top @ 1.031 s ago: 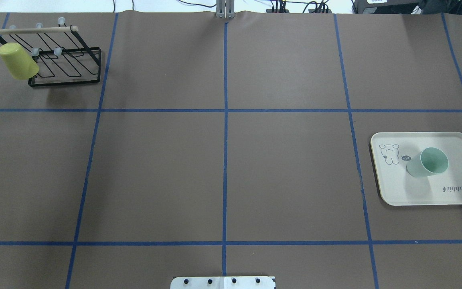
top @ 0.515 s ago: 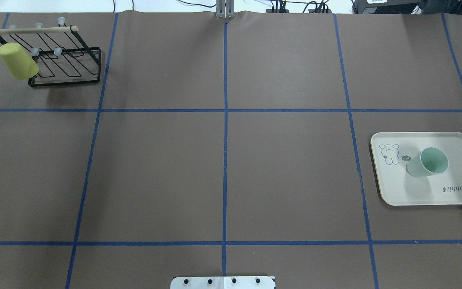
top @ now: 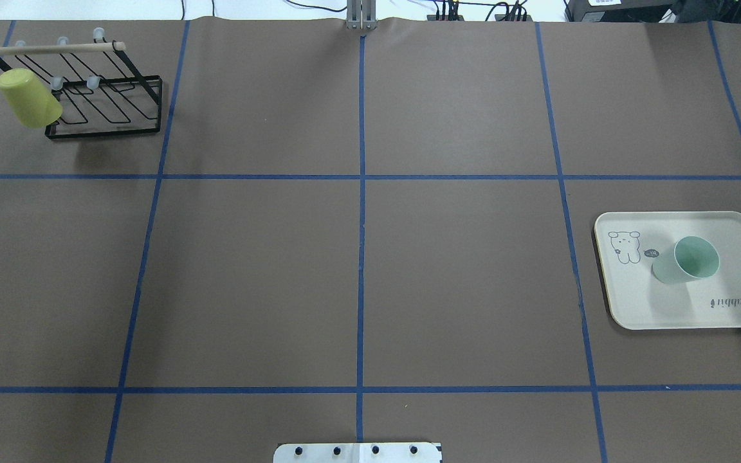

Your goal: Left arm grabs green cup and hands to right arm on tray

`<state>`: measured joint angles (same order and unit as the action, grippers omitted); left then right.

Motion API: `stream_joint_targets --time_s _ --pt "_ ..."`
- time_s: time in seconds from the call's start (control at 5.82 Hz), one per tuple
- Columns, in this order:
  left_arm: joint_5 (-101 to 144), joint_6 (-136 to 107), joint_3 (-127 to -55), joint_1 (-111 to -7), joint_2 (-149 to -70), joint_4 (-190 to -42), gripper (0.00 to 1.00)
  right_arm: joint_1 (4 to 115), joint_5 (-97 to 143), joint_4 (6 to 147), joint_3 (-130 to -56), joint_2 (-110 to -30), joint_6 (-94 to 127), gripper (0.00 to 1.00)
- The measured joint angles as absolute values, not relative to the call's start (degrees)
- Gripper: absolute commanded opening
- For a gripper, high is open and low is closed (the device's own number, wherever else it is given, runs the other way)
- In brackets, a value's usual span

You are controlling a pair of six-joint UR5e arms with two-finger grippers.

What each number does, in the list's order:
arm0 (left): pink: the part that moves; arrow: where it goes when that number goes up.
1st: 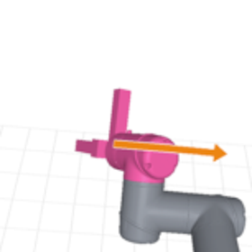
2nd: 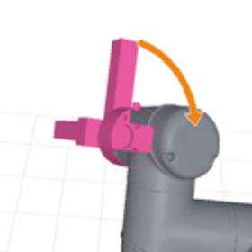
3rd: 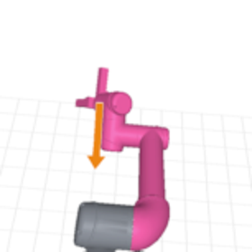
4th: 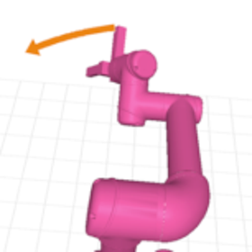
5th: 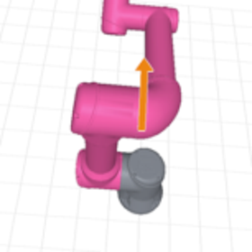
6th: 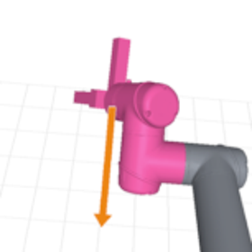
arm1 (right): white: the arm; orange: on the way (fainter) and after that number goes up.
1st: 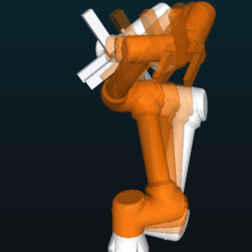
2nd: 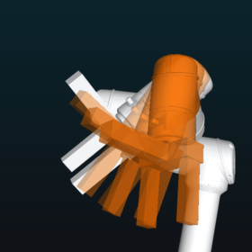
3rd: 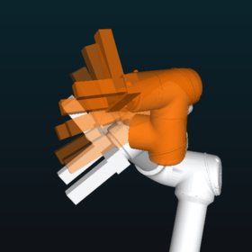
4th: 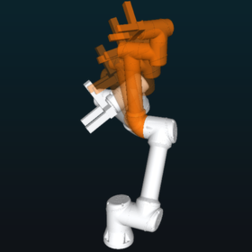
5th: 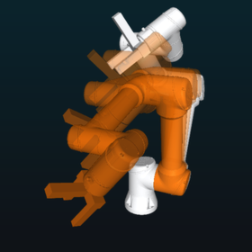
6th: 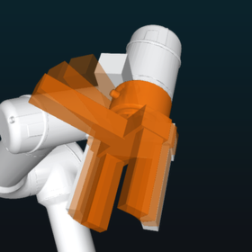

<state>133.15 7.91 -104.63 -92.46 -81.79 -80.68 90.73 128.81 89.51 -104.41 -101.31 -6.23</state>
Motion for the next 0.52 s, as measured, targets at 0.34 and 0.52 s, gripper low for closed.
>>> stream_joint_targets --time_s 0.34,0.52 --pt "133.15 7.91 -104.62 -92.46 -81.82 -80.68 1.00 90.57 128.88 88.92 -104.41 -101.33 -5.45 1.00" --pt "133.15 7.91 -104.69 -92.46 -81.82 -80.68 1.00 90.46 128.86 88.88 -104.41 -101.34 -5.26 1.00"
